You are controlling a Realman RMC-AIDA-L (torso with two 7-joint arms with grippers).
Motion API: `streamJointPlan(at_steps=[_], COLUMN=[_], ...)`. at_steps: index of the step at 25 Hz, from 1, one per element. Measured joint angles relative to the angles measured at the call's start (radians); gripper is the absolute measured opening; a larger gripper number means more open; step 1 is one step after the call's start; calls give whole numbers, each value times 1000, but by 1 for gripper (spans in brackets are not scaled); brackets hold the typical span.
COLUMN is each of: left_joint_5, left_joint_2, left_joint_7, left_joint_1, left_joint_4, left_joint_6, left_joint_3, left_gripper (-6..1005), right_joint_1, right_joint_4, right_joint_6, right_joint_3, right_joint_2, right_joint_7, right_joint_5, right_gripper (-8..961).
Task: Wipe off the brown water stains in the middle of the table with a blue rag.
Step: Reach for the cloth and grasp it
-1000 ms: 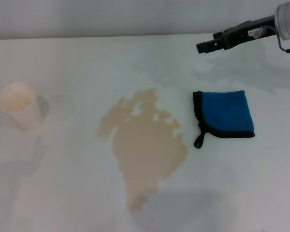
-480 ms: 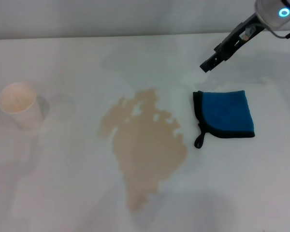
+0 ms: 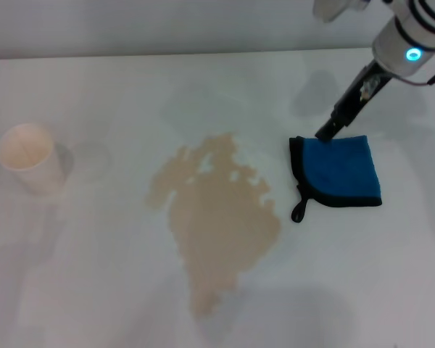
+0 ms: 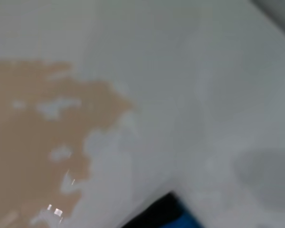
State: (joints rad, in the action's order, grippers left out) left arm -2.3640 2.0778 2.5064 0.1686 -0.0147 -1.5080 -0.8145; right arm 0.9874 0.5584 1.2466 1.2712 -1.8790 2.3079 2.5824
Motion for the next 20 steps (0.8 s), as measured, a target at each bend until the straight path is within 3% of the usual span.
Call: streamJointPlan(at_steps=[9,20], left_joint_5=[0,0], left_joint_2=[1,-1], left_joint_7=[0,0], left_joint_1=[0,8], left_joint_4=[-2,-1], left_joint_6=[0,0], left_joint_3=[-2,-2], left_gripper=[882,882], right_joint_1=[-39,-49], right_joint_4=[0,0], right_joint_6=[15,23], right_joint_3=[1,9], right_joint_2=[-45,-62], right_joint_7=[2,4], right_joint_5=[62,78], right_gripper=[720,706])
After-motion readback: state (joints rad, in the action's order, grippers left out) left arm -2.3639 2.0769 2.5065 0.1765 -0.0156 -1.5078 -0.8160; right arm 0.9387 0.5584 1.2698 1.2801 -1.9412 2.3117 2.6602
